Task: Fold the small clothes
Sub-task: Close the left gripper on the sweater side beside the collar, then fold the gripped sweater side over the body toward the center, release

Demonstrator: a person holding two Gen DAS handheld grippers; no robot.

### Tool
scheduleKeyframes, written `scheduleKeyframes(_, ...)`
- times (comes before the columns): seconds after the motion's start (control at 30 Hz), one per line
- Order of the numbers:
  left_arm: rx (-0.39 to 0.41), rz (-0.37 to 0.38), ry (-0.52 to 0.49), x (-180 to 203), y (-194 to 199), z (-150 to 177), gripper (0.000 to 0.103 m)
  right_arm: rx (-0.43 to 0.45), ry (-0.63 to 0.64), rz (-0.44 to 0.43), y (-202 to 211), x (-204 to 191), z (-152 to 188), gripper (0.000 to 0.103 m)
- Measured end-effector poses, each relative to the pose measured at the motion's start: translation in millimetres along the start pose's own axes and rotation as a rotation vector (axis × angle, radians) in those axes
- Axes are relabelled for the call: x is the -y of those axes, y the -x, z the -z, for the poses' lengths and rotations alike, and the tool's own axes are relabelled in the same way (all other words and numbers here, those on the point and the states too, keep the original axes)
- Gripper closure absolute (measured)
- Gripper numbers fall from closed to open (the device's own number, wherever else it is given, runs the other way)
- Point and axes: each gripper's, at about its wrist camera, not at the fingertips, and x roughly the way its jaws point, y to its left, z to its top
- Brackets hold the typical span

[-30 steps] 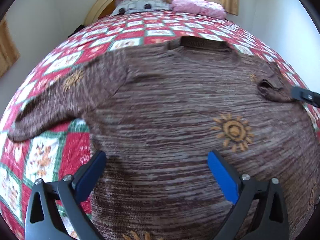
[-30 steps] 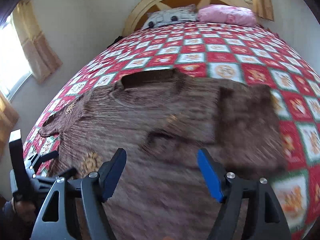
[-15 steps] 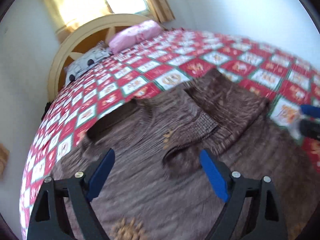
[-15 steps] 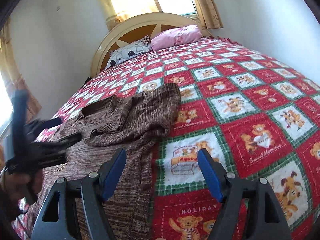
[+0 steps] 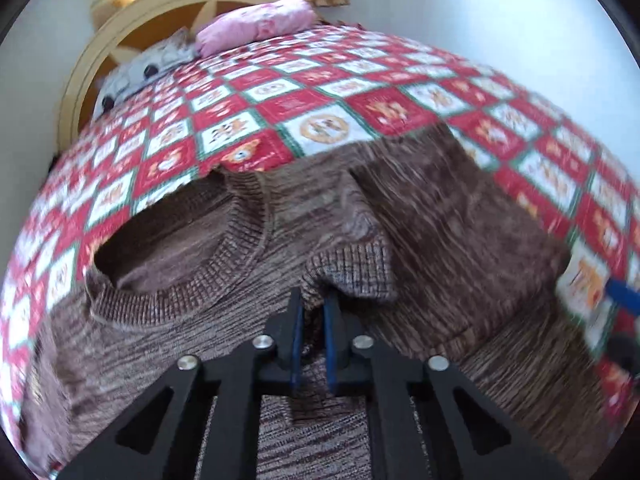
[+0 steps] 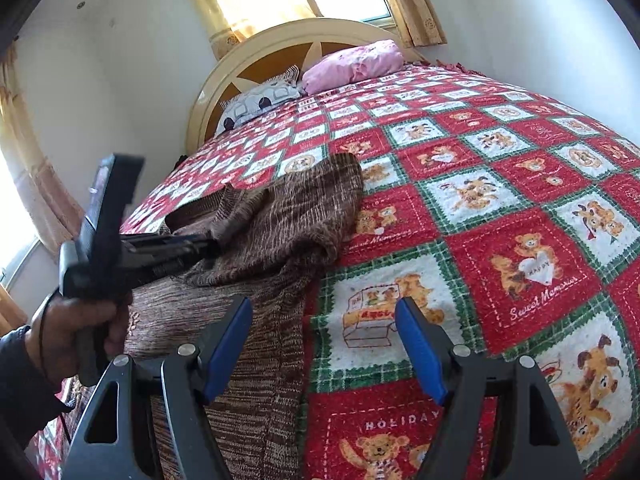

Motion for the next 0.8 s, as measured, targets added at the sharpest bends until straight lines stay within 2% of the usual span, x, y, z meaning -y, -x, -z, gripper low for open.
scheduleKeyframes(0.13,0.002,0.17,0.21,-39.5,10.5,-0.6,0.096,-0.014,-0.003,0.0,-3.4,1.9,0.5,0.029)
scheduleKeyframes(0.2,-0.002,0.293,0.345,-64.1,11.0,2.4,0.096,-0.021,-0.001,0.003,-5.0,1.7,0.5,0.029)
scheduleKeyframes(0.27,-0.005,0.347,0.433,-78.3,7.7,3.9,0.097,-0.024,0.002,0.003,-5.7,0.9,0.8,0.029)
scheduleKeyframes(0.4,-0.001,0.354,0.462,-90.4,6.8,3.7,0.097,-0.029,0.003,0.003,-8.8,2.2,-0.7,0.029)
scheduleKeyframes(0.5,-0.016,0.397,0.514,-102.6,10.0,9.0,0.097,-0.035,0.002,-0.001,-10.1,2.2,-0.2,0.029)
scheduleKeyframes(0.8,-0.086,0.381,0.589,-144.7,7.8,30.9,0.097,-0.049,0.003,0.003,-15.4,3.2,-0.5,0.029)
